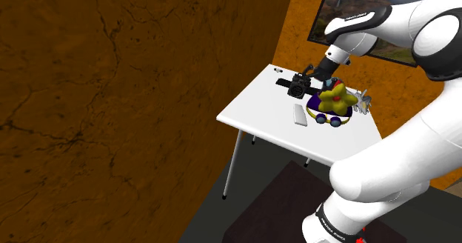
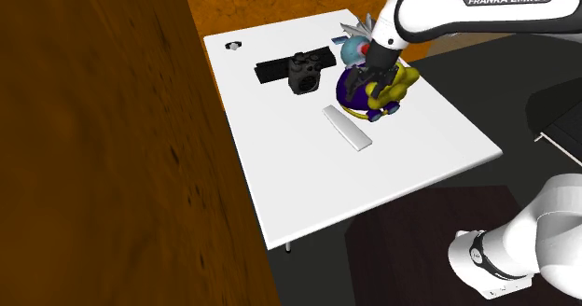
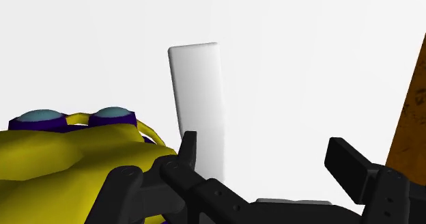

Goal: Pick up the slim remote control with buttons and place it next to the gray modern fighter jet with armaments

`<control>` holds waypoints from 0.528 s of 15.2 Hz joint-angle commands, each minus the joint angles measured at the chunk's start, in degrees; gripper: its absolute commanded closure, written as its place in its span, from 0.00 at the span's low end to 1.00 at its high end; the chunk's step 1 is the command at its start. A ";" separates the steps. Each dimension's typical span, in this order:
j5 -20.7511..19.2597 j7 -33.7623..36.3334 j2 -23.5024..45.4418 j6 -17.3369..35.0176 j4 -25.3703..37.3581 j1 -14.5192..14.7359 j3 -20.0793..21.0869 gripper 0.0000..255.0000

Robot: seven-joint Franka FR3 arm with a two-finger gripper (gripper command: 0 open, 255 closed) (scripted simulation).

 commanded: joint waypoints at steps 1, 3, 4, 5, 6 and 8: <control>-5.26 -0.63 7.83 9.71 -1.84 0.07 0.89 0.00; -2.33 -0.64 -0.70 1.09 -1.37 0.23 1.17 0.00; -2.34 -0.64 -0.70 1.09 -1.37 0.27 1.14 0.00; -3.13 -0.85 0.64 2.59 -1.65 0.35 1.33 0.00; -3.94 -1.04 2.02 4.07 -1.89 0.39 1.53 0.00; -5.58 -1.33 4.93 7.00 -2.18 0.42 1.92 0.00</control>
